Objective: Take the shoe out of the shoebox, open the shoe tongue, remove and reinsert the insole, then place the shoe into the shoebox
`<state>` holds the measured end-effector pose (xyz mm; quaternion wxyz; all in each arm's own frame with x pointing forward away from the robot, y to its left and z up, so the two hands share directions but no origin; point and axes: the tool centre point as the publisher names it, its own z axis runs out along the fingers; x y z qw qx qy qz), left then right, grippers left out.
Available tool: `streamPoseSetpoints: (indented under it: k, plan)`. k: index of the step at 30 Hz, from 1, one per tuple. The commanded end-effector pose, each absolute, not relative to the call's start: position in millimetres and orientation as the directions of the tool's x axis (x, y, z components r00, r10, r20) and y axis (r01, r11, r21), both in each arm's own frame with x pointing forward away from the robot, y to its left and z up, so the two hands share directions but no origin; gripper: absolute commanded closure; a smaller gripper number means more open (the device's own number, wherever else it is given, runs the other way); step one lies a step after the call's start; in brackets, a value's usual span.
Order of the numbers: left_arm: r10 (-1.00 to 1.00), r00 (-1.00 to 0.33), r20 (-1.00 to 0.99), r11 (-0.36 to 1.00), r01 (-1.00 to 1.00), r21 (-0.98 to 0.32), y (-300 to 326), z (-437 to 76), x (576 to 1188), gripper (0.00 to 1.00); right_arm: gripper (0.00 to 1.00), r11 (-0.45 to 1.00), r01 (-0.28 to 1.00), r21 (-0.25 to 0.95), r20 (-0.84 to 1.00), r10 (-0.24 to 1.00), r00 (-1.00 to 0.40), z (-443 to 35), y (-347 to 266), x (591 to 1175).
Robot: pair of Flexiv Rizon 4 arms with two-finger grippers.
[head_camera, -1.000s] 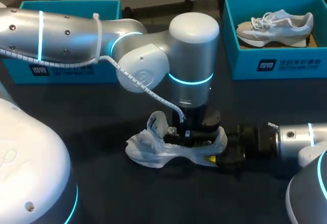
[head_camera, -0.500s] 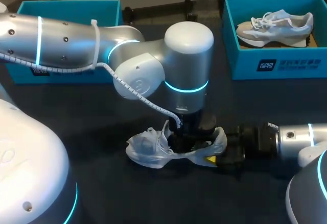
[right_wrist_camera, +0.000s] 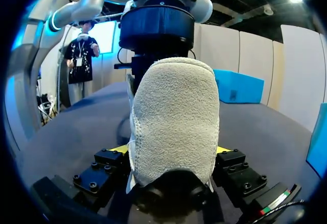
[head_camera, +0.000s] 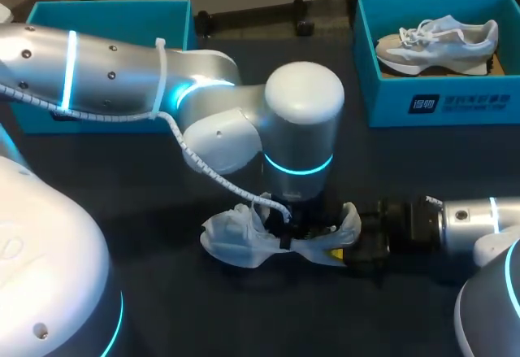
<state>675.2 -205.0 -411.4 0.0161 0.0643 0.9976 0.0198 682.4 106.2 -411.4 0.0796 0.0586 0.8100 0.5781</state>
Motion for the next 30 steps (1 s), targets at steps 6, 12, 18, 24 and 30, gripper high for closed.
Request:
streamPoseSetpoints:
  k: [6,12,18,24,30]
  plan:
    - [0.078,-0.992,-0.097,0.994,0.07,0.082,-209.3,-418.7,694.0,1.0,1.0,0.328,0.003,0.945,-0.062,0.187,-0.98,-407.8,106.2,682.4]
    - [0.062,-0.994,-0.087,0.997,0.057,0.058,-205.6,-405.4,698.8,1.0,1.0,0.328,0.003,0.945,-0.062,0.187,-0.98,-407.8,106.2,682.4]
    - [0.078,-0.997,0.006,0.996,0.077,-0.054,-198.3,-385.3,688.4,1.0,1.0,0.328,0.003,0.945,-0.062,0.187,-0.98,-407.8,106.2,682.4]
    - [0.11,-0.991,0.08,0.981,0.095,-0.17,-189.7,-366.5,683.2,1.0,1.0,0.328,0.003,0.945,-0.062,0.187,-0.98,-407.8,106.2,682.4]
    - [0.108,-0.988,0.107,0.967,0.079,-0.24,-183.8,-354.7,685.7,1.0,1.0,0.328,0.003,0.945,-0.062,0.187,-0.98,-407.8,106.2,682.4]
